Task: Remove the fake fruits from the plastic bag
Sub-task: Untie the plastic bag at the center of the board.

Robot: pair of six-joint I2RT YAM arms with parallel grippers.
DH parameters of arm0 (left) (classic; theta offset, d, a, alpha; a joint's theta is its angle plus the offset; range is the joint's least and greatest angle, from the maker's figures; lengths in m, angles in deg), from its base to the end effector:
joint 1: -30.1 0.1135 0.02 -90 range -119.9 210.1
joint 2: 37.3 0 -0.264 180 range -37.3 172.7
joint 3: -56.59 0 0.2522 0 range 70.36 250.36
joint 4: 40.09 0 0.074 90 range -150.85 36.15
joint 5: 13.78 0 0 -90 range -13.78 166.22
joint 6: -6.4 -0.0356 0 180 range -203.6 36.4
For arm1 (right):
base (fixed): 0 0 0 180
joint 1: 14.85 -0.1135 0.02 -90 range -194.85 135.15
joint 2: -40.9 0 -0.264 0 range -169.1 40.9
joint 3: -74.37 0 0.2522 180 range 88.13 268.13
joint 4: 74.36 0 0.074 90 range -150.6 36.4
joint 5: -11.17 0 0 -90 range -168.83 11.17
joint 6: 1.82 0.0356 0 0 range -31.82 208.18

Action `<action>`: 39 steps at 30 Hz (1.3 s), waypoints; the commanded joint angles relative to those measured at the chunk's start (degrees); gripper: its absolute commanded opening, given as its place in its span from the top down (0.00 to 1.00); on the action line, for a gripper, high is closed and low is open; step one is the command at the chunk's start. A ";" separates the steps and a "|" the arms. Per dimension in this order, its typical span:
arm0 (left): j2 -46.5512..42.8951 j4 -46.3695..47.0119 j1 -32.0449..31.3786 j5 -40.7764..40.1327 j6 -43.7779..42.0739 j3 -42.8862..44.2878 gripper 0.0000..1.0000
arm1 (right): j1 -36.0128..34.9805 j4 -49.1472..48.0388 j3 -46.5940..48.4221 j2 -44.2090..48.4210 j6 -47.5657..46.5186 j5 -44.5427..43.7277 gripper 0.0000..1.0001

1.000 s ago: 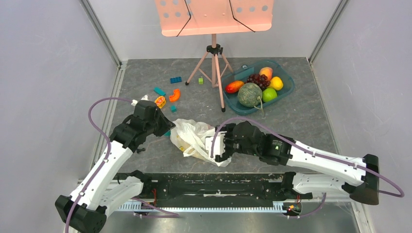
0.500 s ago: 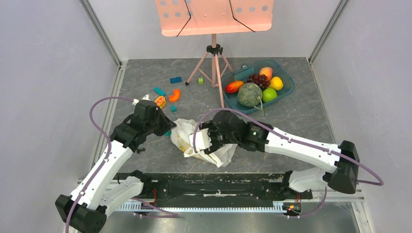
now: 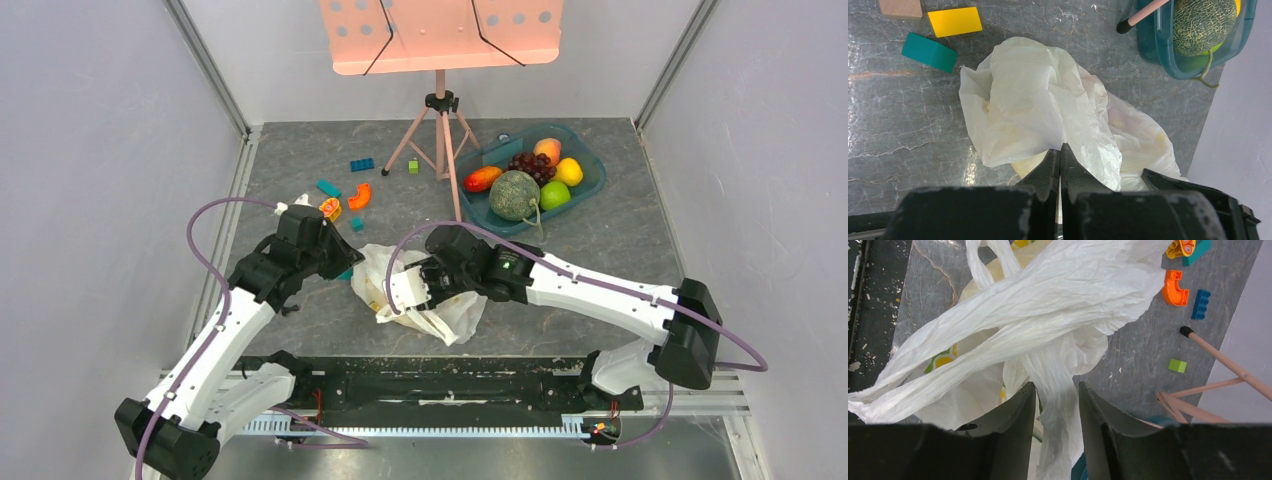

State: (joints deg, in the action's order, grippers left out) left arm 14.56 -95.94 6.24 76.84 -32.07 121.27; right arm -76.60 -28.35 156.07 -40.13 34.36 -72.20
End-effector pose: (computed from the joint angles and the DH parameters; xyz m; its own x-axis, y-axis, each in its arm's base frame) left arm 0.1672 -0.0744 0.3023 -0.7106 -0.5418 -0.4490 -0.2325 0.7830 -0.5769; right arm 0.1421 0.2732 0.2994 0.5385 -0.6917 -0.4812 -0.8110 -0.2704 -0.5189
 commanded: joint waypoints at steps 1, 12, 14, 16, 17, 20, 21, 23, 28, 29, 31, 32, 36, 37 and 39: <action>-0.20 2.53 0.25 1.12 -2.04 -0.20 0.98 | 0.30 -0.75 2.46 -1.67 -0.27 0.89 0.66; -2.63 1.55 0.29 -2.10 -9.91 3.37 0.31 | 2.18 -17.13 -8.06 9.04 17.33 -0.31 1.00; -3.97 2.26 0.24 -2.07 -13.16 5.34 0.23 | 3.38 -19.25 -9.69 11.68 20.65 0.50 1.00; -5.54 3.42 0.25 -1.20 -16.38 7.02 0.15 | 5.04 -19.33 -9.68 12.96 22.56 4.93 1.00; -6.19 4.27 0.25 -0.68 -17.76 7.40 0.14 | 5.71 -19.33 -9.64 13.17 23.63 7.14 1.00; -7.48 4.81 0.21 2.96 -20.86 8.58 0.11 | 6.86 -19.52 -9.42 13.14 25.64 12.42 1.00; -7.99 5.03 0.20 3.83 -21.58 8.52 0.11 | 6.97 -19.84 -9.64 13.01 26.14 13.54 1.00; -9.42 5.55 0.20 4.84 -22.62 7.72 0.07 | 7.26 -20.84 -10.22 13.00 26.96 14.99 1.00; -18.55 12.09 0.12 6.23 -28.06 1.95 0.00 | 8.49 -23.45 -11.73 13.52 29.91 15.20 1.00; -20.67 15.11 0.11 7.80 -30.40 0.41 0.00 | 8.79 -23.98 -11.94 13.70 30.36 15.38 1.00; -25.45 20.92 0.09 10.04 -33.74 -4.02 0.00 | 9.15 -24.26 -12.08 13.97 30.70 15.68 1.00; -27.00 23.26 0.06 11.15 -35.23 -5.77 0.00 | 9.26 -24.25 -11.99 13.96 30.78 15.55 1.00; -29.14 27.56 0.12 25.59 -47.65 -8.08 0.00 | 9.88 -24.16 -11.91 13.88 31.15 15.93 1.00; -28.72 27.00 0.10 28.64 -50.07 -7.65 0.00 | 9.90 -24.15 -11.86 13.86 31.23 16.01 1.00; -27.97 24.27 0.08 28.67 -56.20 -6.56 0.00 | 10.00 -24.08 -11.81 13.90 31.37 16.09 1.00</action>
State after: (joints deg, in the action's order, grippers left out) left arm -14.71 -75.06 6.24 94.77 -71.31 113.80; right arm -66.92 -49.84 144.24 -27.39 64.43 -57.62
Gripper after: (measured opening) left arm 0.994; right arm 0.011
